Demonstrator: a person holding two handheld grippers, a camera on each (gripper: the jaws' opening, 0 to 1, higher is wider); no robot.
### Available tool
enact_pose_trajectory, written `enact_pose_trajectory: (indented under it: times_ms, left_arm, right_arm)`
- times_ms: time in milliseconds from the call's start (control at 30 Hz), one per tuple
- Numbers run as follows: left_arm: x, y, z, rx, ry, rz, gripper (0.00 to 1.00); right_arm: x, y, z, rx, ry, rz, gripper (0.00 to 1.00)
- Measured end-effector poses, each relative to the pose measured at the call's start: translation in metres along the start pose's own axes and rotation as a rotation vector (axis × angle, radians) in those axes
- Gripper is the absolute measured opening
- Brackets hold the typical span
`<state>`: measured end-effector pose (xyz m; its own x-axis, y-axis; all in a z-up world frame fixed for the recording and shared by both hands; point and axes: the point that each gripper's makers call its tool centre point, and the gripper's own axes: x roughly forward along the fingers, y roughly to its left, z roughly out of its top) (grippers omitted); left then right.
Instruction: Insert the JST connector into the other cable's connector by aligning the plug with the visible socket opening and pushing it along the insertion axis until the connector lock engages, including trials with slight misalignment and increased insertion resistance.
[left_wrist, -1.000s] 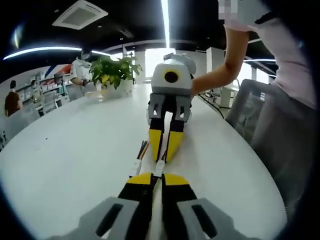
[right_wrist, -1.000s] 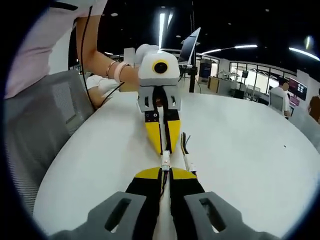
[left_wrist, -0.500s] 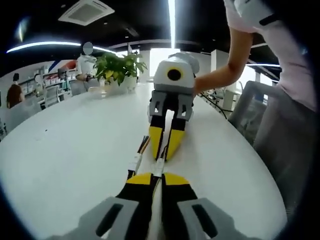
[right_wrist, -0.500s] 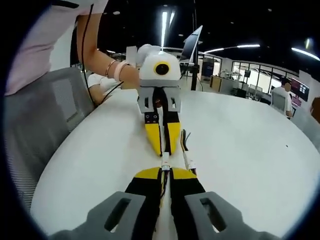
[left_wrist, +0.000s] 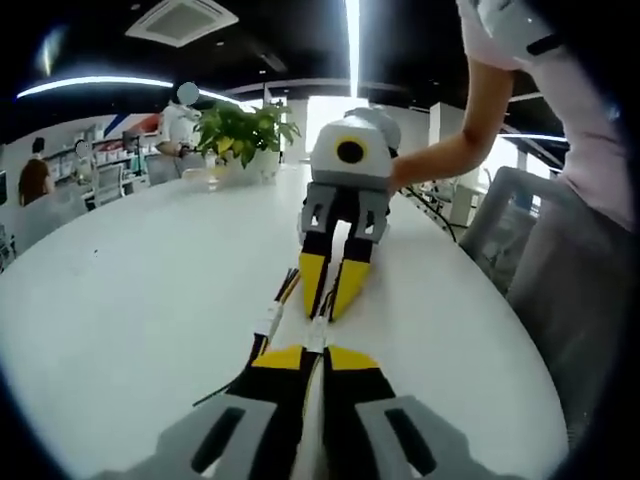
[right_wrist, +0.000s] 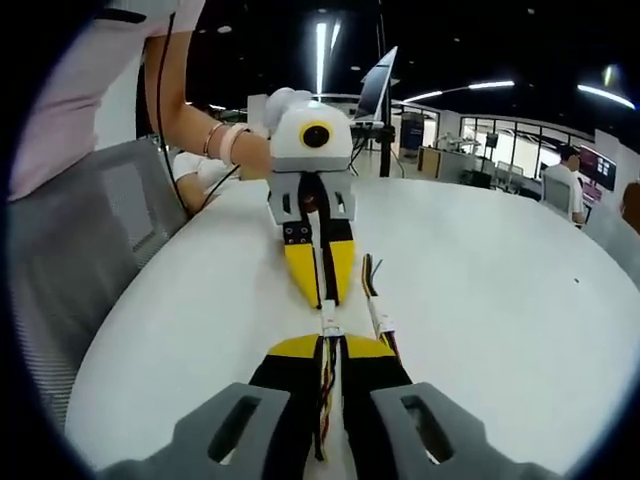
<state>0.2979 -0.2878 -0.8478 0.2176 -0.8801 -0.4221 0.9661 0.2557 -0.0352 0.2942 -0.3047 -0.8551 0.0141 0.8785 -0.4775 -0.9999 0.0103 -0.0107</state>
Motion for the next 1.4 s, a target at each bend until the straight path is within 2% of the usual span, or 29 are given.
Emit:
enact_pose_trajectory:
  times_ms: [100,167,267,367,500,567,667,700,767,833,900,967,1033,1133,1233,1333,1400]
  left_arm:
    - [-0.001,0.000,-0.001,0.002,0.006,0.003,0.01]
    - [-0.002,0.001,-0.001,-0.001,0.012,0.013,0.06]
    - [-0.005,0.002,0.000,-0.012,0.015,0.021,0.08]
    - [-0.009,0.002,0.006,-0.021,0.002,0.031,0.10]
    - [-0.015,0.003,0.016,-0.052,-0.030,0.056,0.22]
    - [-0.018,0.003,0.020,-0.050,-0.028,0.067,0.26]
    - [-0.021,0.002,0.024,-0.049,-0.033,0.081,0.31]
    - [-0.023,0.001,0.026,-0.059,-0.035,0.091,0.37]
    - [-0.025,0.003,0.026,-0.082,-0.029,0.124,0.49]
    - [-0.028,0.000,0.027,-0.079,-0.025,0.141,0.55]
    - [-0.033,0.001,0.033,-0.072,-0.035,0.182,0.56]
    - [-0.038,-0.002,0.038,-0.048,-0.050,0.200,0.55]
    - [-0.044,-0.004,0.044,-0.054,-0.056,0.220,0.58]
    - [-0.055,-0.007,0.055,-0.069,-0.065,0.257,0.64]
    - [-0.064,-0.008,0.061,-0.109,-0.086,0.302,0.64]
    - [-0.071,-0.008,0.062,-0.136,-0.081,0.344,0.68]
    - [-0.076,-0.011,0.064,-0.161,-0.087,0.362,0.72]
  right_arm:
    - [0.000,0.001,0.000,0.011,-0.001,0.000,0.05]
    - [-0.001,0.001,0.000,0.016,0.000,-0.003,0.06]
    - [-0.002,-0.001,0.001,0.018,0.003,-0.019,0.11]
    - [-0.005,0.001,0.005,0.048,-0.017,-0.028,0.09]
    - [-0.010,0.003,0.014,0.090,-0.051,-0.049,0.10]
    - [-0.014,0.004,0.018,0.114,-0.062,-0.066,0.11]
    - [-0.020,0.005,0.023,0.135,-0.067,-0.095,0.18]
    - [-0.022,0.003,0.023,0.158,-0.061,-0.123,0.22]
    - [-0.025,0.005,0.027,0.154,-0.080,-0.127,0.25]
    - [-0.028,0.007,0.033,0.174,-0.101,-0.145,0.25]
    - [-0.032,0.008,0.038,0.173,-0.108,-0.167,0.30]
    - [-0.037,0.003,0.041,0.207,-0.115,-0.220,0.34]
    - [-0.043,0.002,0.045,0.198,-0.124,-0.248,0.35]
    - [-0.053,-0.001,0.053,0.201,-0.147,-0.311,0.47]
    - [-0.060,0.001,0.057,0.287,-0.157,-0.348,0.59]
    - [-0.066,0.005,0.063,0.299,-0.187,-0.368,0.60]
    - [-0.069,0.007,0.063,0.320,-0.183,-0.389,0.64]
